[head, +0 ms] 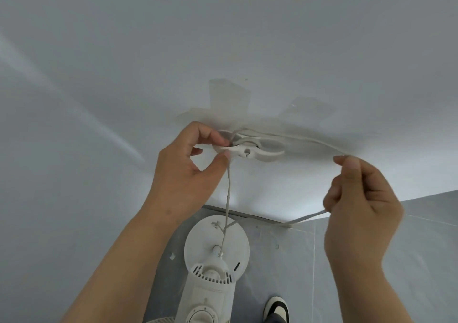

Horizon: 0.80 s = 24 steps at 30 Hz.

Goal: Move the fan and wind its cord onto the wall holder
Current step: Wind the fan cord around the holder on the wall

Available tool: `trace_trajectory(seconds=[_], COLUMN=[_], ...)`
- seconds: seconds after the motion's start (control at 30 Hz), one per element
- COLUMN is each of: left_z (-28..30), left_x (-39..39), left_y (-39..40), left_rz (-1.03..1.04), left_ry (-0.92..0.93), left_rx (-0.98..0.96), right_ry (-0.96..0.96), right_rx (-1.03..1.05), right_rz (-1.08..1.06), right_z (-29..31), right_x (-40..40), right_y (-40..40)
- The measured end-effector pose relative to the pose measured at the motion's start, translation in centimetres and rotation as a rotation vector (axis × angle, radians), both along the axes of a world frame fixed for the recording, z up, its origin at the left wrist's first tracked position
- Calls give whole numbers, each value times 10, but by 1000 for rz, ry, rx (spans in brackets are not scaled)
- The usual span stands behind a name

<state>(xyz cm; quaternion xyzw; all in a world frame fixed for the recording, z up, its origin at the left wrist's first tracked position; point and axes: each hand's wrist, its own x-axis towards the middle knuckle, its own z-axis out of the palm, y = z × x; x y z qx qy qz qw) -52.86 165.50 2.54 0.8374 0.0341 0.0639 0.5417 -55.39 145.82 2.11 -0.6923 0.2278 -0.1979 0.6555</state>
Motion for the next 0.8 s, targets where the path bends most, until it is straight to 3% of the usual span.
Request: trace_trajectory(seconds=[0.23,0.47,0.8], left_z=[-6,-10,-12], left_x=[-5,-8,-13], left_y=[-17,-26,-70], left_rz=[-72,103,364], left_ry=[-18,-46,-3], left_rx=[144,16,-77], right_ry=[233,391,591], right_rx=[210,283,590], right_rz=[-87,4,247], right_z=[-32,-56,-81], right_x=[4,10,-1], right_y=[-16,-11,26])
